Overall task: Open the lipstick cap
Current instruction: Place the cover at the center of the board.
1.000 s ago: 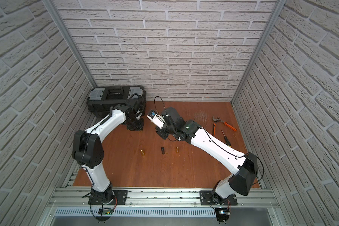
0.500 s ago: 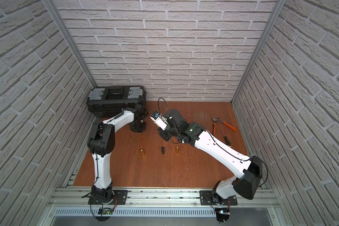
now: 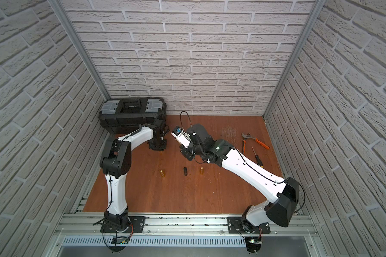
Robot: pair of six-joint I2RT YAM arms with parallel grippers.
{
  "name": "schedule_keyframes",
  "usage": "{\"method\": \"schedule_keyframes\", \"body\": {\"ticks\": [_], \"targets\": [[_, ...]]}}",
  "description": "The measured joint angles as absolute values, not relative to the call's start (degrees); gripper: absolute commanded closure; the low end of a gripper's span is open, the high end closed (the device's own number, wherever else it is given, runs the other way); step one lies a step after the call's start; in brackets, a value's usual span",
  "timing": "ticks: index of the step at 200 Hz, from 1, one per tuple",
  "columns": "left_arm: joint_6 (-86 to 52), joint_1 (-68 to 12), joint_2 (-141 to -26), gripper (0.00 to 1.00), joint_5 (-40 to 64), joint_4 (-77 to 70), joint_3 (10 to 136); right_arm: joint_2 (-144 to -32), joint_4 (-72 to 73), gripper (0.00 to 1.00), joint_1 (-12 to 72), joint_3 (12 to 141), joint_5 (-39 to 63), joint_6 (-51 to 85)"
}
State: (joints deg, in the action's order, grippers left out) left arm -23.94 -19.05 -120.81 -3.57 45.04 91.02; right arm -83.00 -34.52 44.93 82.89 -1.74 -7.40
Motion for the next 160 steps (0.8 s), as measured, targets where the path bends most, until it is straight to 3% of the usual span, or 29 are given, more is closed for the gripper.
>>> {"method": "schedule_keyframes", "body": {"ticks": [30, 86, 128, 160], "targets": [[-23.6, -19.0, -120.8, 0.5, -3.6, 45.3, 90.9, -83.0, -34.5, 0.97, 45.0, 82.9, -1.7, -7.2], [-23.8, -18.0, -115.1, 0.42, -1.0, 49.3, 90.9, -83.0, -34.0, 0.97, 45.1, 82.1, -1.8, -6.7], [-27.2, -12.2, -98.8, 0.41, 17.5, 51.0, 91.0, -84.1, -33.3, 0.97, 45.1, 81.1, -1.4, -6.1], [-29.4, -11.8, -93.7, 0.38, 32.2, 51.3, 91.2, -86.0, -32.0, 0.97, 45.4, 81.1, -0.5, -5.4]]}}
